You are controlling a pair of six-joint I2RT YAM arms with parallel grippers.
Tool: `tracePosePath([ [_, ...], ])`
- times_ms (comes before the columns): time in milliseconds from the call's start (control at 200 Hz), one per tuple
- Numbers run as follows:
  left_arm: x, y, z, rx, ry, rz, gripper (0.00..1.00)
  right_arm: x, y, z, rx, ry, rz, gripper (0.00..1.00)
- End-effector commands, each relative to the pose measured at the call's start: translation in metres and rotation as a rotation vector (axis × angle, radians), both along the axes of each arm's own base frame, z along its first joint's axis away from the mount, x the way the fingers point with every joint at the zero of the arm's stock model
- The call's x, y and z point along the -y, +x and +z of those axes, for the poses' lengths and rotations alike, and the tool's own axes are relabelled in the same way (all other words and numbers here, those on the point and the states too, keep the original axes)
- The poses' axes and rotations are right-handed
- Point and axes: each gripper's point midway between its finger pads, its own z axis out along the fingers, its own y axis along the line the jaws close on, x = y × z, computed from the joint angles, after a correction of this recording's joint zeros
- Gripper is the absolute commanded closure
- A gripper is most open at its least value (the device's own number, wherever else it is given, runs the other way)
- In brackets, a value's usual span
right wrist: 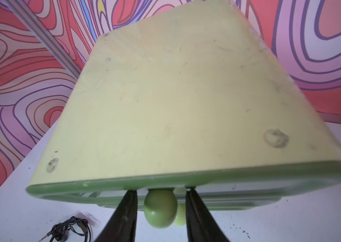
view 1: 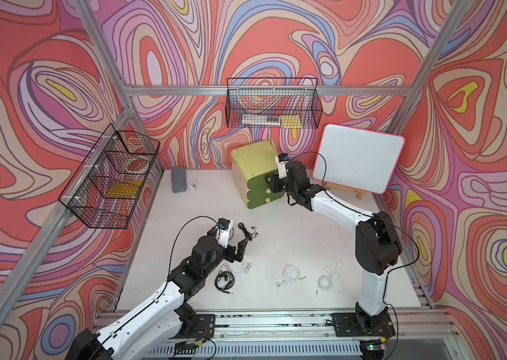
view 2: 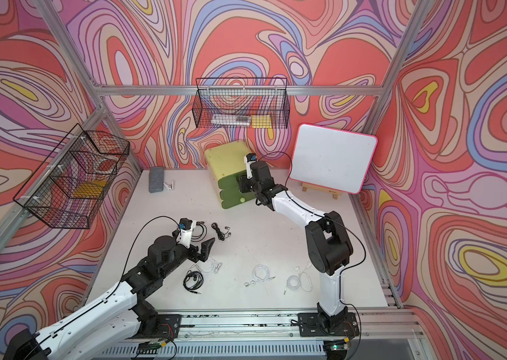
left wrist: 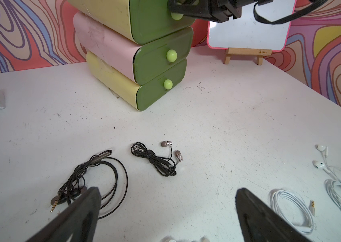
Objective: Place the wired earphones into the drawer by color
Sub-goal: Close the drawer in the storage box.
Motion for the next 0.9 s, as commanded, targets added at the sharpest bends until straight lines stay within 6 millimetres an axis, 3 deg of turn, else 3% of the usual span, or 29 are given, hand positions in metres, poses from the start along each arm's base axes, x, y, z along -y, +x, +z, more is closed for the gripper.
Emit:
tracePosePath([
  [0,0.001,0.002,0.013,0.025,-0.028,0.003,0.01,0.001,0.01,0.006,0.025,0.017,-0.022,0.6],
  [265,0.0,0.002,0.012,0.026,-0.026,0.008,0.01,0.003,0.006,0.012,0.034,0.027,-0.022,0.6],
  [531,-0.003,0.001,0.014,0.04,-0.04,0.02,0.01,0.014,-0.017,0.008,0.021,0.045,-0.027,0.51],
  [896,-0.016,0.0,0.016,0.089,-0.06,0.079,0.01,0.019,-0.04,-0.037,-0.056,0.12,-0.03,0.43],
])
